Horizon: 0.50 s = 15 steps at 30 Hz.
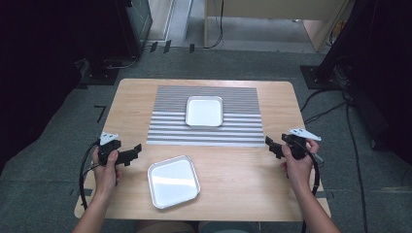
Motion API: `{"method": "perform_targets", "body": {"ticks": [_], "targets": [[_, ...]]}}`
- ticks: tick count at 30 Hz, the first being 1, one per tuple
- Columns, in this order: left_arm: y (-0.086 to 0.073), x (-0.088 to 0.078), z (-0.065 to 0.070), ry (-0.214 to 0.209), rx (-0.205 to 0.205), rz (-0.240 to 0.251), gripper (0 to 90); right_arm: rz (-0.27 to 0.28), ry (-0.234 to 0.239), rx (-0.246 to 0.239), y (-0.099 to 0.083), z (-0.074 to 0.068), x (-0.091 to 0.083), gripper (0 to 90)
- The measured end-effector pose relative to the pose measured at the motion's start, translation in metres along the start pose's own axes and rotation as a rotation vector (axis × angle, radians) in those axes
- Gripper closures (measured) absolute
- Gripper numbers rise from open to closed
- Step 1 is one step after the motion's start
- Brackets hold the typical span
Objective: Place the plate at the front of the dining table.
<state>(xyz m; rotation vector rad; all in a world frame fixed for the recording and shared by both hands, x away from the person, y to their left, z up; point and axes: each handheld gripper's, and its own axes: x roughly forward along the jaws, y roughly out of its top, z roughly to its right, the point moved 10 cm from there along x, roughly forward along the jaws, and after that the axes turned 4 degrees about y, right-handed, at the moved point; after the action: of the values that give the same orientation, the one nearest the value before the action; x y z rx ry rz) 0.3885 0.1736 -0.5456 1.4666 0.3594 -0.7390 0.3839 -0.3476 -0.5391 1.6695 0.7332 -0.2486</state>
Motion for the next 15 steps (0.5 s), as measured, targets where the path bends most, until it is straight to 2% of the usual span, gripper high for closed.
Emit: {"method": "perform_targets", "body": {"ticks": [6,15], "targets": [[-0.012,-0.007,-0.012,0.037,-0.004,-0.010,12.6,0.000,-0.015,0.011,-0.010,0.010,-0.011,26.8],[-0.037,-0.012,-0.025,0.058,-0.003,-0.027,12.6,-0.004,-0.036,0.021,-0.027,0.022,-0.029,26.8]]}}
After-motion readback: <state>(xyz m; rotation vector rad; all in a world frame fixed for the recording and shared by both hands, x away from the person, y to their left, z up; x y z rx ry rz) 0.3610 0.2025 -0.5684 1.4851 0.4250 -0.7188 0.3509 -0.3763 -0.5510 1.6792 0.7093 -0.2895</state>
